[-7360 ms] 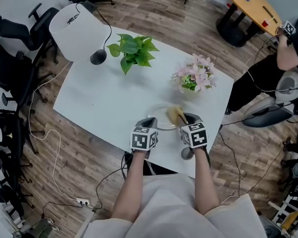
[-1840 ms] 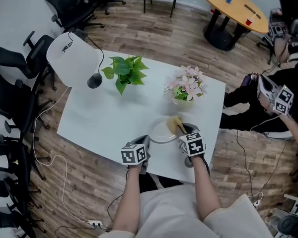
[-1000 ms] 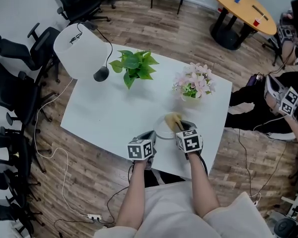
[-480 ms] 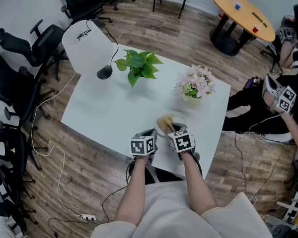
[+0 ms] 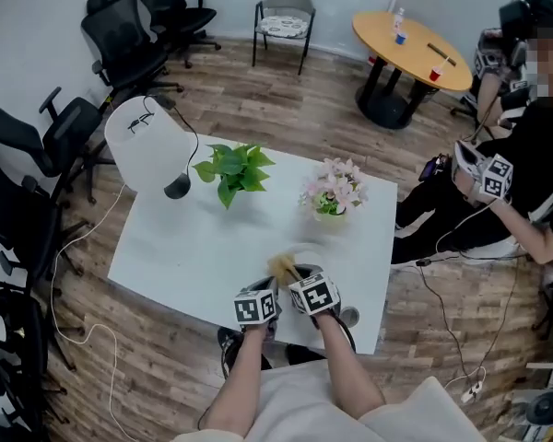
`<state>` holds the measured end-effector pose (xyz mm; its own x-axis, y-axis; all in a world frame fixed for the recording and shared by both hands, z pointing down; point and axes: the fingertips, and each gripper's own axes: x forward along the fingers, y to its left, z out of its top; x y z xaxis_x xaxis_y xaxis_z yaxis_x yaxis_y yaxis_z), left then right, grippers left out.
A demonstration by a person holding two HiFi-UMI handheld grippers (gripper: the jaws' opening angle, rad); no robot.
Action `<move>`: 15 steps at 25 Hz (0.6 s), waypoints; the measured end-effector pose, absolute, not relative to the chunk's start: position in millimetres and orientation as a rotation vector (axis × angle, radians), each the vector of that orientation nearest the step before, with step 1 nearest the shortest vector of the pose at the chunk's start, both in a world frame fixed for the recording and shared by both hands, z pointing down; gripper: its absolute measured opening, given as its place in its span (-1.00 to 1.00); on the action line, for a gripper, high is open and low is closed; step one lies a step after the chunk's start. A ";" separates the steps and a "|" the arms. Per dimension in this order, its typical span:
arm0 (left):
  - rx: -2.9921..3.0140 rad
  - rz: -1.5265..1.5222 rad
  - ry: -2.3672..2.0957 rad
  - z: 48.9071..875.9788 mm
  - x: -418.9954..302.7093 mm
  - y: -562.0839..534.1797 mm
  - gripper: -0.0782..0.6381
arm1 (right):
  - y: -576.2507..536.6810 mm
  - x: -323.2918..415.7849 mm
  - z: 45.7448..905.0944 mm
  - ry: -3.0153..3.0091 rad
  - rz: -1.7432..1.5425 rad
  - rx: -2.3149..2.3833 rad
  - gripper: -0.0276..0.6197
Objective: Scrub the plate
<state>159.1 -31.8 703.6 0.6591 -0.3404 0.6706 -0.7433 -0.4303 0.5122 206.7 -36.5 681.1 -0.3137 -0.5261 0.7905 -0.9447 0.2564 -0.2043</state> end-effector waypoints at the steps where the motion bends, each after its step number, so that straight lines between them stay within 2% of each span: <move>1: 2.063 0.612 -0.814 698.4 158.9 -29.7 -0.78 | -37.2 207.6 673.1 -1.948 0.919 1.382 -0.66; 15: 2.531 0.778 -0.378 580.2 143.5 -58.4 -0.78 | 7.5 216.1 601.3 -1.718 1.070 2.151 -0.67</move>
